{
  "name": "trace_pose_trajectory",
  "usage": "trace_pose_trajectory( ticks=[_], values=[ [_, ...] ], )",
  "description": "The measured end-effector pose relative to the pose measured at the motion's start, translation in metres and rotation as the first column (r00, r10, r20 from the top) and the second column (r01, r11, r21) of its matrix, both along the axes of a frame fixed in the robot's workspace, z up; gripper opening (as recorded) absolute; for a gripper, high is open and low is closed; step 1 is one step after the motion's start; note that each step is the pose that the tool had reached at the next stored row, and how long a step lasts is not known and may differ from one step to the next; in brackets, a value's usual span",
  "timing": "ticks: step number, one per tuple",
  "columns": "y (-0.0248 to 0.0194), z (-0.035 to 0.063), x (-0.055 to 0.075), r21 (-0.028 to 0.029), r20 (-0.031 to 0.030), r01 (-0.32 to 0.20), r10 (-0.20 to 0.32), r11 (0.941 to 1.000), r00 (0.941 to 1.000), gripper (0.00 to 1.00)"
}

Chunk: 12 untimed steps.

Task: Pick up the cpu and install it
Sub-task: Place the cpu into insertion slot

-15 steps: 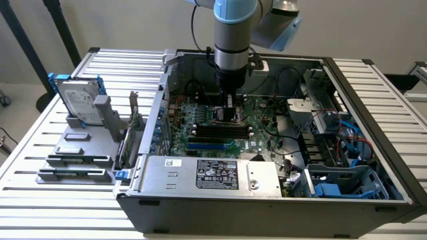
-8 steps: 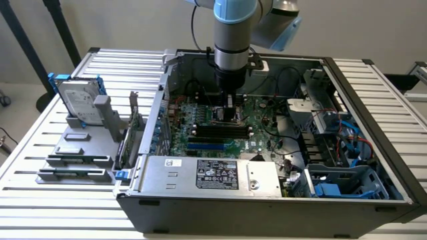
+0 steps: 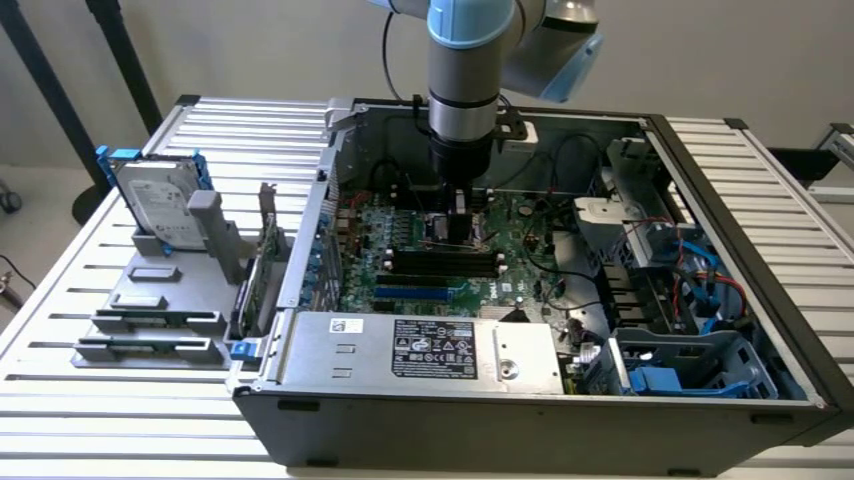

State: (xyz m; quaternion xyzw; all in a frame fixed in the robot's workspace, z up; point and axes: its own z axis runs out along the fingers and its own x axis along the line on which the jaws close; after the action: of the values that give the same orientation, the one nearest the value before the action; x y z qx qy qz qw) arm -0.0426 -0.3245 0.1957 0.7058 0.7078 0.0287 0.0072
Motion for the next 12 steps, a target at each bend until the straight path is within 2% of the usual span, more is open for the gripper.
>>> trace_pose_trajectory(
  ticks=[12],
  values=[
    [0.0001, 0.0002, 0.0000, 0.0001, 0.0001, -0.005, 0.005, 1.0000, 1.0000, 0.69]
  ],
)
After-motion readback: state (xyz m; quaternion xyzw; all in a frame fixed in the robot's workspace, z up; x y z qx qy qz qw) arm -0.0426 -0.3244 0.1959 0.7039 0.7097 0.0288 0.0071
